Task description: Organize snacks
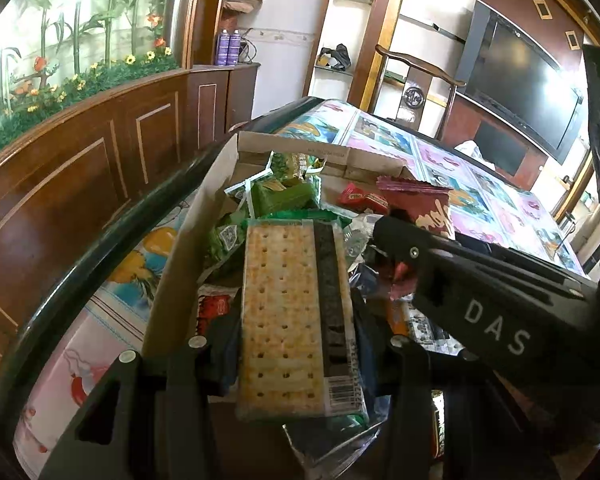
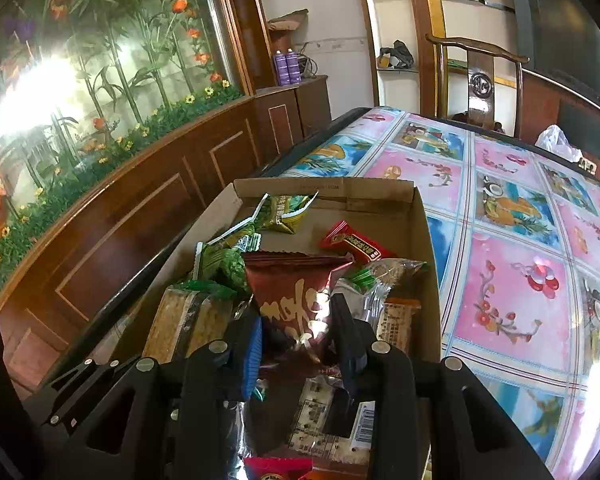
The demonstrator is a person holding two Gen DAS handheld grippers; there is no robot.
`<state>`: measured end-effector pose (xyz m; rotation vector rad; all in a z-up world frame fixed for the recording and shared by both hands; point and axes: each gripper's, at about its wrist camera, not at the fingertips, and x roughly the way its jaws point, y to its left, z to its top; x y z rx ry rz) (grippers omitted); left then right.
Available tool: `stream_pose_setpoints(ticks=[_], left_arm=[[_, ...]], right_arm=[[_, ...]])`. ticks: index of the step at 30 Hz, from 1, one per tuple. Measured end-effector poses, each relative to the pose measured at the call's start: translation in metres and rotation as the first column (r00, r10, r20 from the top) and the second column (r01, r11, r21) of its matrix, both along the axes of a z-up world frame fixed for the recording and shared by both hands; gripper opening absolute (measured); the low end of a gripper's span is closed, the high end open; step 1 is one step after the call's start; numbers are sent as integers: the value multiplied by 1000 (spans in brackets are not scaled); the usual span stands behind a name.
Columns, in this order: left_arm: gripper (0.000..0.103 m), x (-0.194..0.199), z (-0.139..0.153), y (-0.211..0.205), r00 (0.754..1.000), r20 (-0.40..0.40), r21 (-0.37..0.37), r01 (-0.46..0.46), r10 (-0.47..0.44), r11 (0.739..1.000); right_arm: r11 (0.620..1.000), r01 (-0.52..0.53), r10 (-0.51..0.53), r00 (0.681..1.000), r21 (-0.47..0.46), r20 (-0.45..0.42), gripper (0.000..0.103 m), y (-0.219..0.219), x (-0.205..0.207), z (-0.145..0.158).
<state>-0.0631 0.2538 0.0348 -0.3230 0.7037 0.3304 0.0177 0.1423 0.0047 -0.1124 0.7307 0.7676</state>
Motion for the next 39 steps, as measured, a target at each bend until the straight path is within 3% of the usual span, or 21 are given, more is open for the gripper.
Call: stream_pose_setpoints(ticks=[4,13,17,21,24,27,32,34,39], left_arm=[[47,0,1,0,1000,3,9,-10,10,1000],[60,-1,3,0,1000,16,26,-22,22,999],[69,-4,6,-1,999,36,37,-28,27,999],[79,-13,14,-2,995,90,59,-53,48,997],[93,-24,23,-5,987,143,85,-79,67,993],[102,-32,30,-13,982,177,117,-93,71,989],[103,-38,34,-23,980,189,130,-87,62,988],[103,-40,35,-33,984,169,170,-79,50,982],[103,-27,29,-63,999,28,318,-49,43,947]], right_arm=[[1000,-5,5,1000,-1,7,41,-2,-4,1],[1000,-22,24,996,-21,87,54,-6,-25,7],[1000,-4,2,991,14,133,67,-19,-34,18],[998,19,-27,985,53,169,76,-45,-42,26],[993,51,-71,976,103,206,95,-79,-52,29],[987,88,-115,970,135,215,97,-109,-59,29],[971,139,-175,968,193,180,102,-151,-61,29],[969,154,-185,971,191,154,102,-161,-59,26],[976,163,-182,973,144,138,102,-169,-64,19]])
